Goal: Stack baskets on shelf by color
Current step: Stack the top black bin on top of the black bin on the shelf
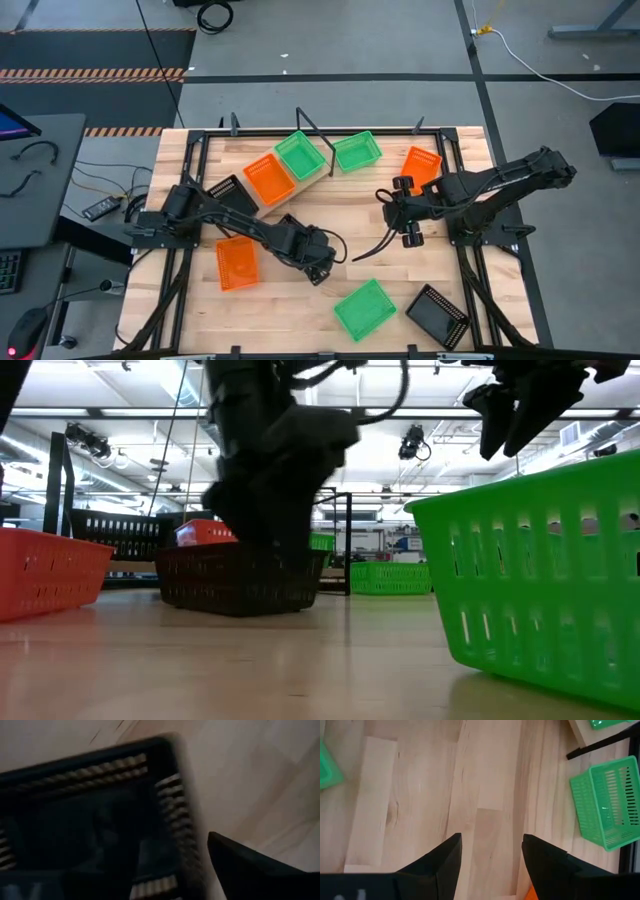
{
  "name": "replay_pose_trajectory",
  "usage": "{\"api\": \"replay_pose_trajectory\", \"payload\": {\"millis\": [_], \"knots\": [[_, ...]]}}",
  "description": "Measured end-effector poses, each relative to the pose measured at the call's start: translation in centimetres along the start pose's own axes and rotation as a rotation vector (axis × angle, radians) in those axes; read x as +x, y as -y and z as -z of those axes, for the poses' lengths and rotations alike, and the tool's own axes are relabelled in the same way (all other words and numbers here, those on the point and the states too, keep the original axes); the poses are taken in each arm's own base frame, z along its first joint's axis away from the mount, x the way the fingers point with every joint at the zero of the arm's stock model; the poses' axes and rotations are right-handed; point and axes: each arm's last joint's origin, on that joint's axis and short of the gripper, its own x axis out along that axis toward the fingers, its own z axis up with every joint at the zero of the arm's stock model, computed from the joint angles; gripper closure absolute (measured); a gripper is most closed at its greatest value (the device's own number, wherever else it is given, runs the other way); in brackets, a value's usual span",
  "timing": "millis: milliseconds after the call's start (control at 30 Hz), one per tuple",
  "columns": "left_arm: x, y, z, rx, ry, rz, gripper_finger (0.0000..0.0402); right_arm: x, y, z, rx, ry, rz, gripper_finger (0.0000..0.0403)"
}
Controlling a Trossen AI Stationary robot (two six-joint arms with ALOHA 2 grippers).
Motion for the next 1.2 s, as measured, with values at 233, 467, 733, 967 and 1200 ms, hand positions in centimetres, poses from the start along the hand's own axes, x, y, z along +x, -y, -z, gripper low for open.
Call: {"api": "replay_pose_trajectory", "payload": {"millis": [233,467,733,967,1200], "knots": [[0.1,0.1,0.0,0.020,0.006,-0.002,0.0271,0.0,0.0,0.0,0.003,0.001,0.000,0.0190],[0.0,0.2,0.2,0.045,-0.002,0.001,0.0388,0.0,0.0,0.0,0.006,0.001,0.000,0.0190],[-0.4,0.5,0.4,0.037,-0.048,0.056,0.0390,0.0,0.0,0.0,0.006,0.000,-0.004,0.0190],[-5.2,1.7,-0.9,0.097,-0.049,0.054,0.0390,0.0,0.0,0.0,0.004,-0.003,-0.004,0.0190],[-13.6,2.7,-1.9,0.161,0.071,-0.062,0.0391,0.0,0.0,0.2,0.000,-0.018,-0.003,0.0190]]}}
